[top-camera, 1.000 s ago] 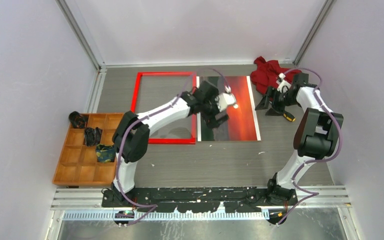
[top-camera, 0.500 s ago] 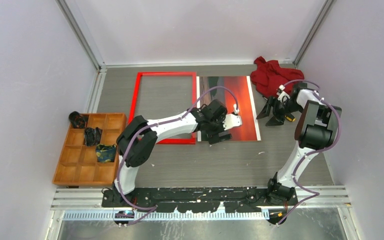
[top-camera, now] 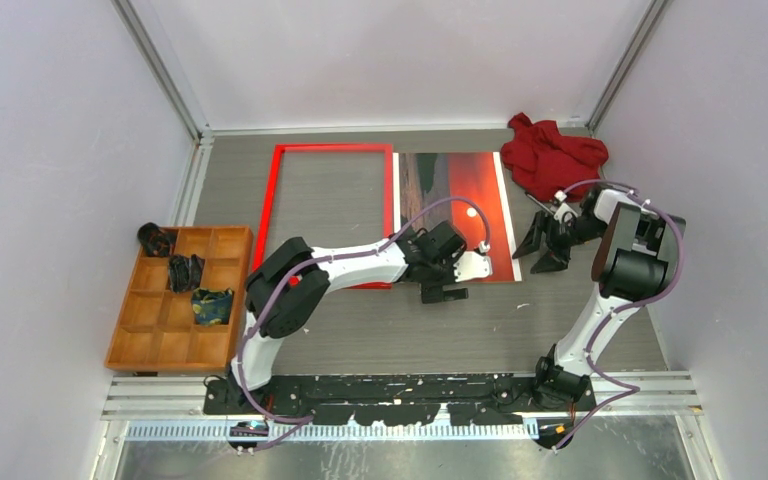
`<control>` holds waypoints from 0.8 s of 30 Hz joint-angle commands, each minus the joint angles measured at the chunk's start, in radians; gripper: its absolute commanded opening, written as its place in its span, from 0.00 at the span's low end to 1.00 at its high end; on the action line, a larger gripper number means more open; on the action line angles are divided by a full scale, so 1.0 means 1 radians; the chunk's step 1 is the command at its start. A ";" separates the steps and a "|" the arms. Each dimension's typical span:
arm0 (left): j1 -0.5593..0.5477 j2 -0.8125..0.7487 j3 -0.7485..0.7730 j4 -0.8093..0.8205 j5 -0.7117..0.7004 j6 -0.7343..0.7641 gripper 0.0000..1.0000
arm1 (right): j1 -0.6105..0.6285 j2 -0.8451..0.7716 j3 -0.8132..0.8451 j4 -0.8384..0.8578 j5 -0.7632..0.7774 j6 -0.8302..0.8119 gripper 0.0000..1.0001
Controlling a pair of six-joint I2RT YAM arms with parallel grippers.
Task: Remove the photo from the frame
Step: Adjust the photo frame at the center of the board.
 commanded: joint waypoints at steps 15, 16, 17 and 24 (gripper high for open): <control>0.075 0.056 0.031 -0.017 0.264 -0.200 0.89 | -0.014 -0.044 -0.022 -0.050 -0.076 -0.063 0.68; 0.083 0.057 0.029 -0.016 0.280 -0.212 0.89 | -0.014 -0.040 -0.022 -0.049 -0.085 -0.062 0.67; 0.090 0.057 0.027 -0.015 0.293 -0.222 0.88 | -0.014 -0.036 -0.023 -0.048 -0.095 -0.063 0.68; 0.129 0.078 0.022 -0.002 0.346 -0.282 0.85 | -0.015 -0.012 -0.018 -0.050 -0.134 -0.064 0.67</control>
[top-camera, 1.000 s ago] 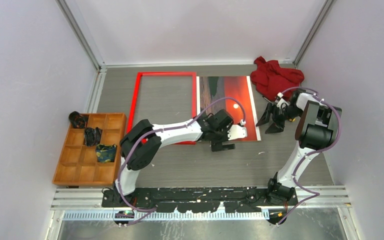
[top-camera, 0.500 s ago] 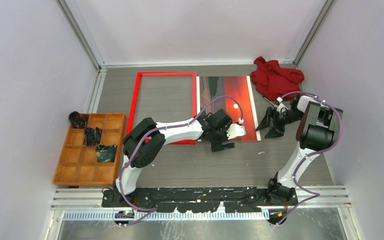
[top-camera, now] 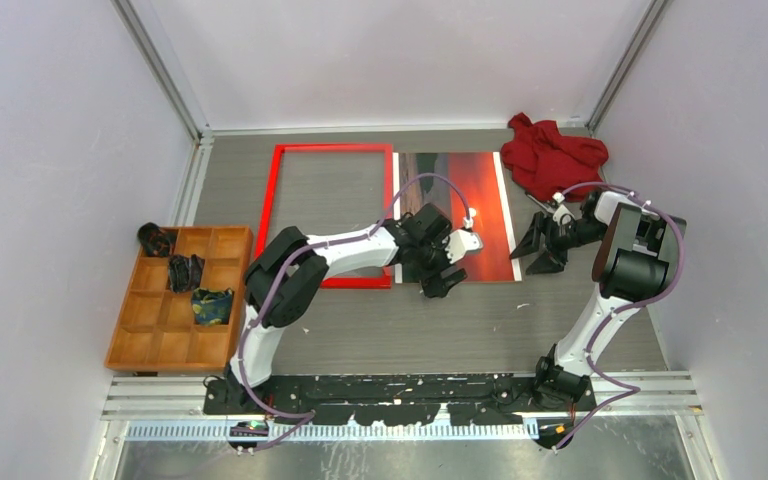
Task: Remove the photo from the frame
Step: Adjust the photo frame at the center of the board.
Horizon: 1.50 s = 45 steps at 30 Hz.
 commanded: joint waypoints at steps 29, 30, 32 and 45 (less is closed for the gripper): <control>0.038 0.063 0.025 -0.035 0.116 -0.101 0.81 | 0.017 0.068 0.044 -0.049 -0.163 -0.067 0.68; 0.038 0.061 0.026 -0.035 0.117 -0.101 0.81 | 0.017 0.070 0.046 -0.055 -0.178 -0.075 0.67; 0.038 0.059 0.026 -0.036 0.118 -0.101 0.81 | 0.014 0.077 0.051 -0.069 -0.217 -0.091 0.66; 0.038 0.050 0.038 -0.049 0.127 -0.106 0.81 | -0.010 0.060 0.063 -0.152 -0.413 -0.215 0.54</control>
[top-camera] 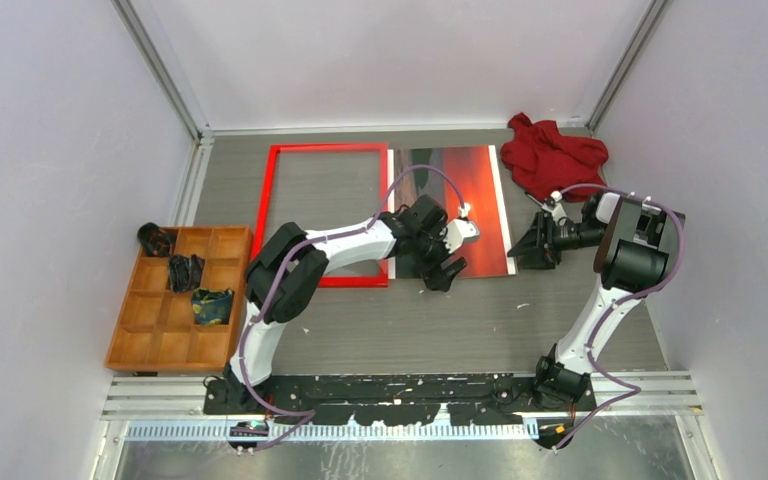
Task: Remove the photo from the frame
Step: Adjust the photo frame at the center of the board.
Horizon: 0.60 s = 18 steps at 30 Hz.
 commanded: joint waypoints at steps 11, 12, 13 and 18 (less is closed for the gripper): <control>0.012 -0.009 0.013 -0.066 0.049 -0.025 0.82 | 0.007 0.004 0.059 -0.147 -0.207 -0.131 0.15; 0.013 -0.012 0.014 -0.067 0.051 -0.025 0.82 | 0.007 0.001 0.060 -0.147 -0.207 -0.131 0.14; 0.016 -0.015 0.016 -0.069 0.054 -0.025 0.82 | 0.007 -0.003 0.059 -0.147 -0.207 -0.132 0.10; 0.032 -0.050 0.039 -0.083 0.073 -0.027 0.83 | -0.005 -0.028 0.061 -0.144 -0.195 -0.135 0.01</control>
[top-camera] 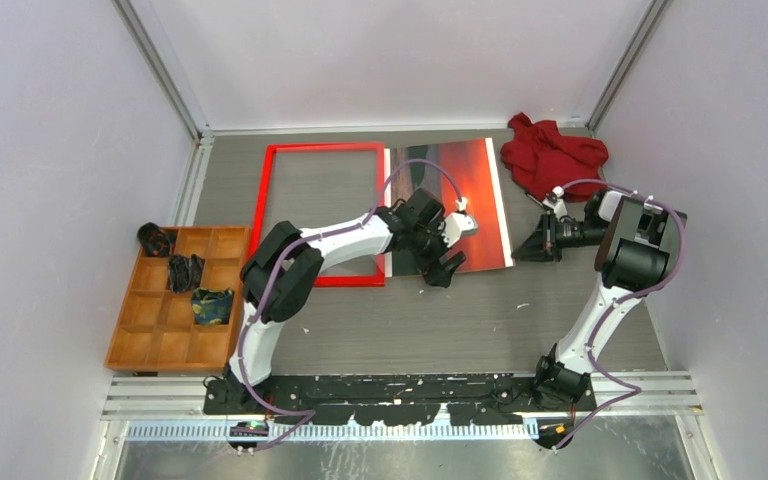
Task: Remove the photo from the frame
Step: Adjust the photo frame at the center of the board.
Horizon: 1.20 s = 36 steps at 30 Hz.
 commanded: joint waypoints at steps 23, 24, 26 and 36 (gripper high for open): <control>0.081 -0.244 0.049 -0.101 -0.035 -0.039 1.00 | -0.206 -0.208 -0.031 0.040 0.229 0.146 0.01; 0.084 -0.238 0.040 -0.089 -0.043 -0.048 1.00 | -0.217 -0.215 -0.043 0.051 0.251 0.149 0.01; 0.085 -0.219 0.033 -0.082 -0.081 -0.068 1.00 | -0.236 -0.226 -0.057 0.071 0.299 0.162 0.01; 0.154 -0.058 0.124 -0.121 -0.213 -0.245 1.00 | -0.258 -0.200 -0.082 0.134 0.416 0.209 0.02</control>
